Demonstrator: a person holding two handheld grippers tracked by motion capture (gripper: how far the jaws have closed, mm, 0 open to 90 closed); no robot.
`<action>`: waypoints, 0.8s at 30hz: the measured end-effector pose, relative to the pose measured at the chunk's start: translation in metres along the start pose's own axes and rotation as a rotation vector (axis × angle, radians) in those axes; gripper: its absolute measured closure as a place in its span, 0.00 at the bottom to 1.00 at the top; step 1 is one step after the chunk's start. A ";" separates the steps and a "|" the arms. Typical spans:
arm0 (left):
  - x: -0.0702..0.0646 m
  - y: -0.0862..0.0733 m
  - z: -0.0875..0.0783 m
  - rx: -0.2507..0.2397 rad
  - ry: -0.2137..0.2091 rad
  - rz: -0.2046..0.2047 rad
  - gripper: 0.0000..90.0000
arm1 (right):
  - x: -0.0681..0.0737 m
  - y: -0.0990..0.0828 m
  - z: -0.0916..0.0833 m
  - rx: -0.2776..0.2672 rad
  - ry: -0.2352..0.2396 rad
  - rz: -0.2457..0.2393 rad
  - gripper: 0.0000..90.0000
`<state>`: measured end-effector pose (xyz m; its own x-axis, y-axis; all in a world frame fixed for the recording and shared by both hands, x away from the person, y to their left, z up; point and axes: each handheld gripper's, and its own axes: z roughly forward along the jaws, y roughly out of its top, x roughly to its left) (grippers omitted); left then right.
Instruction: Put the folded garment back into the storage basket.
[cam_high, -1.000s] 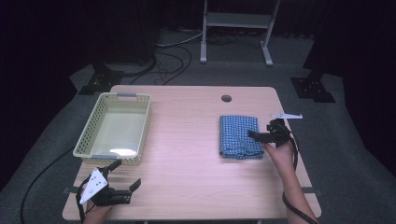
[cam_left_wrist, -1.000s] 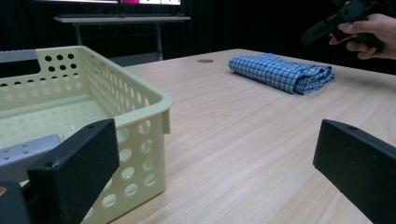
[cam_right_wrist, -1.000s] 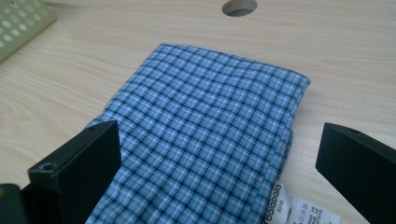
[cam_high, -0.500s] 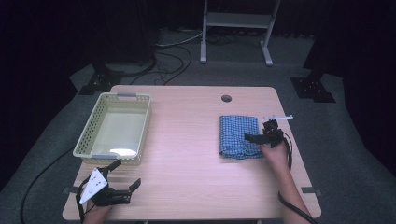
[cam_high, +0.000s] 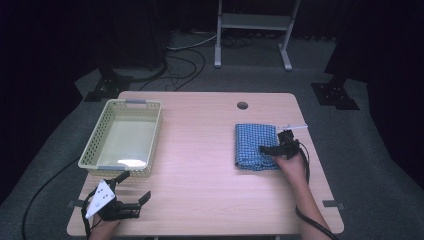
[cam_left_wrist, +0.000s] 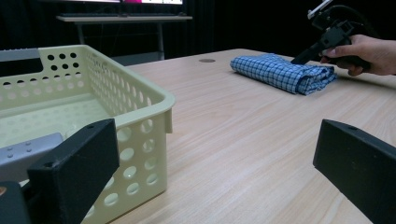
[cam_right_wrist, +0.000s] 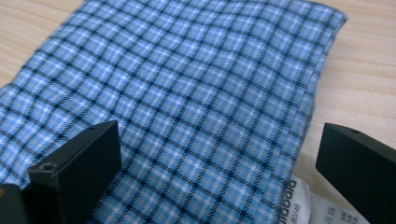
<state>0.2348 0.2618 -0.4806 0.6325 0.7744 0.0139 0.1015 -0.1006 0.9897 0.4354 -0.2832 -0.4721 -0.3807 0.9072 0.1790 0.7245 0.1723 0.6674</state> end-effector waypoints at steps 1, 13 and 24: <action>0.000 0.000 0.000 0.001 0.000 0.000 0.00 | 0.000 0.000 0.001 0.004 -0.006 -0.004 0.00; 0.001 0.000 0.000 0.005 0.009 -0.008 0.00 | 0.019 -0.004 0.012 0.025 -0.093 -0.110 0.00; 0.001 0.000 0.000 0.000 0.006 -0.009 0.00 | 0.030 -0.007 0.003 0.009 -0.058 -0.131 0.37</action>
<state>0.2354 0.2625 -0.4805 0.6271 0.7789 0.0053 0.1076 -0.0934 0.9898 0.4209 -0.2559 -0.4736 -0.4388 0.8972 0.0489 0.6762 0.2939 0.6756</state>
